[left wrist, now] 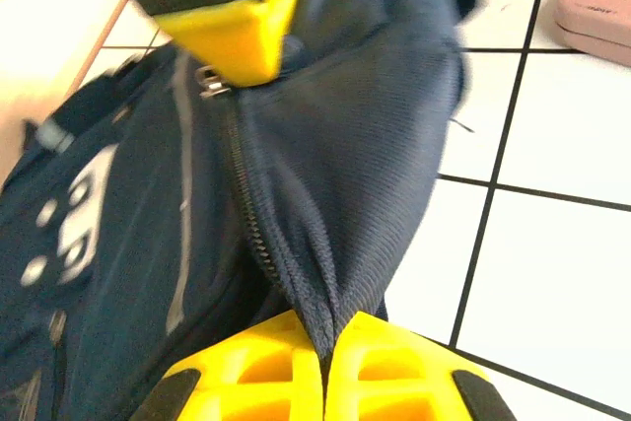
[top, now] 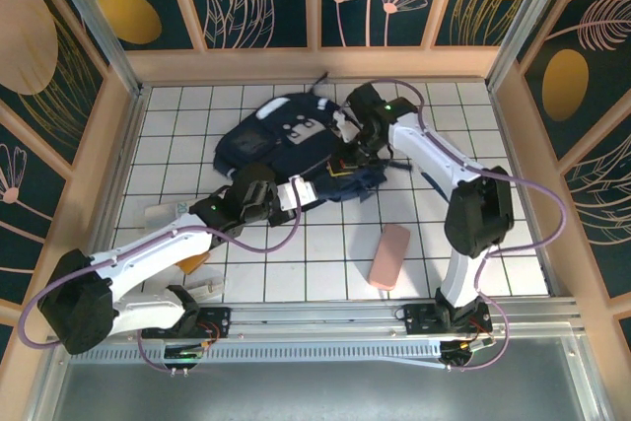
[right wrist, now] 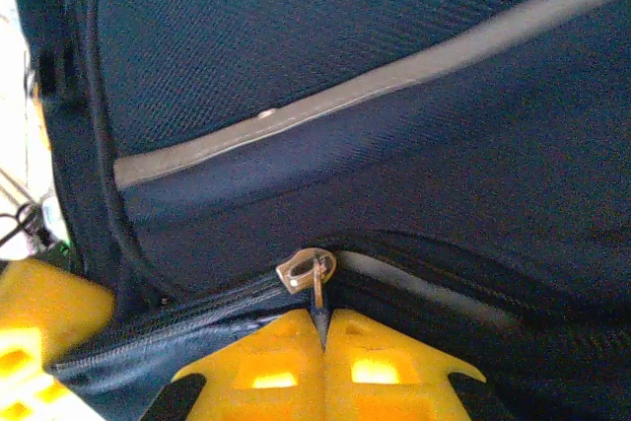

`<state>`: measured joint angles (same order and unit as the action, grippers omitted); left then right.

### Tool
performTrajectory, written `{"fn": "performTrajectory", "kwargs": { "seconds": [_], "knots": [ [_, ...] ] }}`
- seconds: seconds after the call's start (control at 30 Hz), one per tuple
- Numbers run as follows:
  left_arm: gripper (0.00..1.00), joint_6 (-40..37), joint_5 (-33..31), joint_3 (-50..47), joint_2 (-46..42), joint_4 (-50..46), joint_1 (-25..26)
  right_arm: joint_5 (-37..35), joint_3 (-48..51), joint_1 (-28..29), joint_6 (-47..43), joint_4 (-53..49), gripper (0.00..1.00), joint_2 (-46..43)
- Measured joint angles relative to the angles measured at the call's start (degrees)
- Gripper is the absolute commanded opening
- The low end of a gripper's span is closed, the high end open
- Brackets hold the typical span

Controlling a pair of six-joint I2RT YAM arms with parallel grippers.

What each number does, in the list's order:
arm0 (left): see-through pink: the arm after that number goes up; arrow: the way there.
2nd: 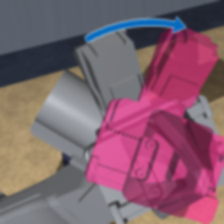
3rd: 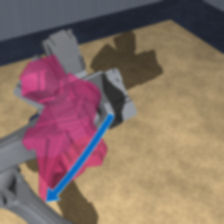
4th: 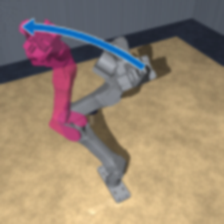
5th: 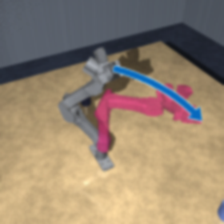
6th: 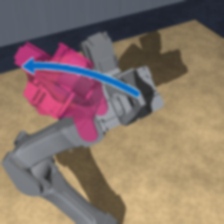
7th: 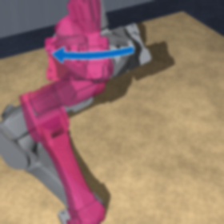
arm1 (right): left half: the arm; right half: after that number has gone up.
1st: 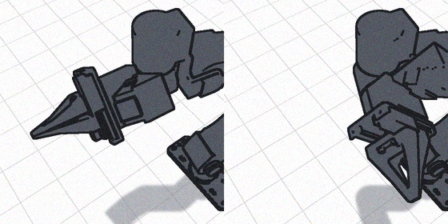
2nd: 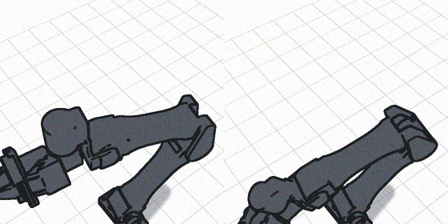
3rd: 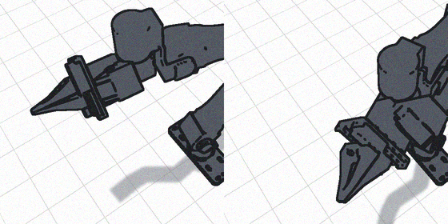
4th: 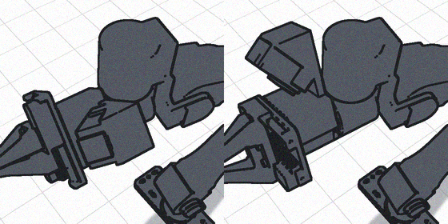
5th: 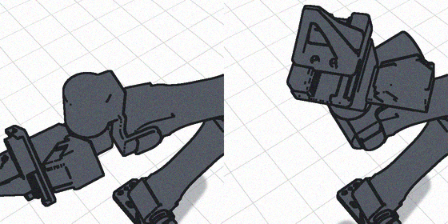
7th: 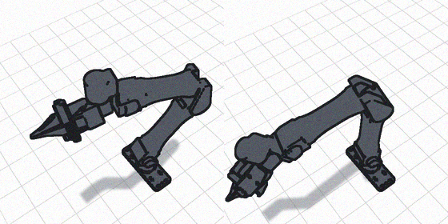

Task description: Pack the student bag

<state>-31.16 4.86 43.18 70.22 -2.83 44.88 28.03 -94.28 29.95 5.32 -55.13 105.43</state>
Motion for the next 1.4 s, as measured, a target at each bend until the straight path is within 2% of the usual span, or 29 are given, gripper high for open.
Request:
{"fn": "performTrajectory", "kwargs": {
  "seconds": [0.2, 0.37, 0.4, 0.47, 0.5, 0.6, 0.8, 0.87, 0.97, 1.1, 1.27, 1.4],
  "knots": [
    [0.00, 0.3, 1.2, 6.3, 13.2, 3.4, 0.5, -6.1, -0.5, -2.1, -2.2, 5.4, 0.00, 1.4],
    [0.00, 1.1, 4.1, 18.6, 26.6, 4.5, 0.9, -9.6, 6.9, -7.6, -4.2, 10.6, 0.00, -1.9],
    [0.06, 1.1, 4.3, 19.7, 27.6, 5.0, 0.9, -10.1, 8.2, -8.6, -4.9, 11.1, 0.00, -2.7],
    [0.34, 1.0, 4.8, 21.4, 28.9, 5.7, 1.1, -11.1, 10.8, -10.5, -6.7, 12.5, 0.00, -4.7],
    [0.43, 0.7, 5.0, 21.9, 28.9, 6.1, 1.3, -11.7, 11.8, -11.1, -7.5, 12.8, 0.00, -5.5],
    [0.60, -0.5, 6.5, 22.8, 27.7, 7.9, 1.5, -12.2, 15.3, -13.0, -10.9, 12.9, 0.00, -7.5],
    [0.68, -3.5, 12.4, 15.5, 16.6, 5.6, -1.5, -11.4, 20.9, -13.9, -18.6, 14.2, 0.00, -9.4],
    [0.72, -5.8, 15.0, 12.0, 12.2, 3.6, -5.4, -11.5, 20.9, -13.9, -20.2, 14.4, 0.00, -9.9],
    [0.74, -10.0, 15.3, 9.2, 9.7, -0.5, -10.0, -11.8, 20.9, -13.9, -22.6, 14.5, 0.00, -10.4],
    [0.72, -14.9, 15.8, 10.9, 14.0, -5.0, -10.3, -12.0, 20.9, -13.8, -25.8, 14.7, 0.00, -11.0],
    [0.66, -18.9, 17.5, 21.0, 26.4, -10.8, -9.9, -11.7, 21.7, -13.8, -30.5, 16.5, 0.00, -15.7],
    [0.66, -20.2, 18.7, 23.3, 29.3, -11.8, -9.8, -11.6, 21.4, -13.8, -32.3, 16.8, 0.00, -17.0]
  ]
}}
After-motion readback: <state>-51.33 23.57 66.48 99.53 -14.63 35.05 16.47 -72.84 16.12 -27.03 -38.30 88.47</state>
